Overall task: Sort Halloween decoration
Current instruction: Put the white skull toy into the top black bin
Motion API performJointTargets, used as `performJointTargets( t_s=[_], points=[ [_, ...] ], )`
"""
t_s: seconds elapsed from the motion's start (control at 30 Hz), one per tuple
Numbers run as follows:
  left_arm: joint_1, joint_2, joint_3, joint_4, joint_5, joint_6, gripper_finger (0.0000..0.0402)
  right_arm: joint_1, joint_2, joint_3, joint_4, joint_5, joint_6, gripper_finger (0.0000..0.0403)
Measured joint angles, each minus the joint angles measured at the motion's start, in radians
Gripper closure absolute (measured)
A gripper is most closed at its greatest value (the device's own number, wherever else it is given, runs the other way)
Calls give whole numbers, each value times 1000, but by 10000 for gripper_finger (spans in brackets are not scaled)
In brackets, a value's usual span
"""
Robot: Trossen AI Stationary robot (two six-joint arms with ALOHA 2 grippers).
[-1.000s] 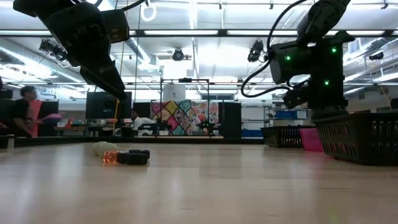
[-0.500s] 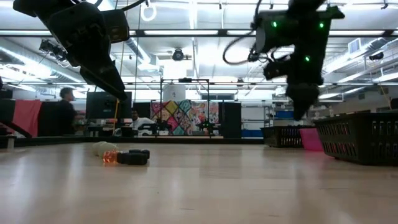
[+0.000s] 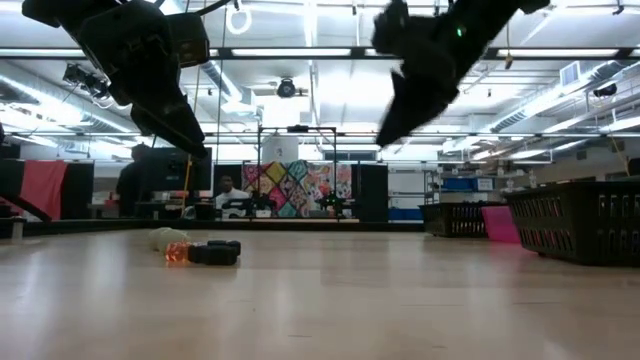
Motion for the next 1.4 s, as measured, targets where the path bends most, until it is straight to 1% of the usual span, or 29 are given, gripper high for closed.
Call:
performJointTargets(
  t_s=[0.13,0.2,0.33,0.5,0.6,0.7,0.87,1.03,1.1,1.23,1.4],
  points=[
    [0,0,0,0,0,0,209,44,11,1,172,-26,-53,240],
    [0,0,0,2,0,1,209,66,25,-1,228,-27,-76,240],
    [0,0,0,7,0,1,209,94,97,-1,376,-35,-110,240],
    [0,0,-1,3,-7,2,209,111,213,-1,571,-95,-118,240],
    [0,0,-1,0,-11,2,209,115,281,9,656,-128,-117,240],
    [0,0,-1,-3,-14,3,209,119,352,63,663,-142,-120,240],
    [0,0,-1,-6,-15,3,209,129,490,214,658,-158,-185,240],
    [0,0,-1,-24,-15,3,209,126,596,346,620,-163,-235,237],
    [0,0,0,-34,-15,2,209,119,633,395,606,-163,-248,230],
    [0,0,0,-60,-15,2,209,105,683,449,602,-162,-266,207],
    [0,0,0,-73,-15,0,209,78,698,460,602,-162,-267,178]
  ],
)
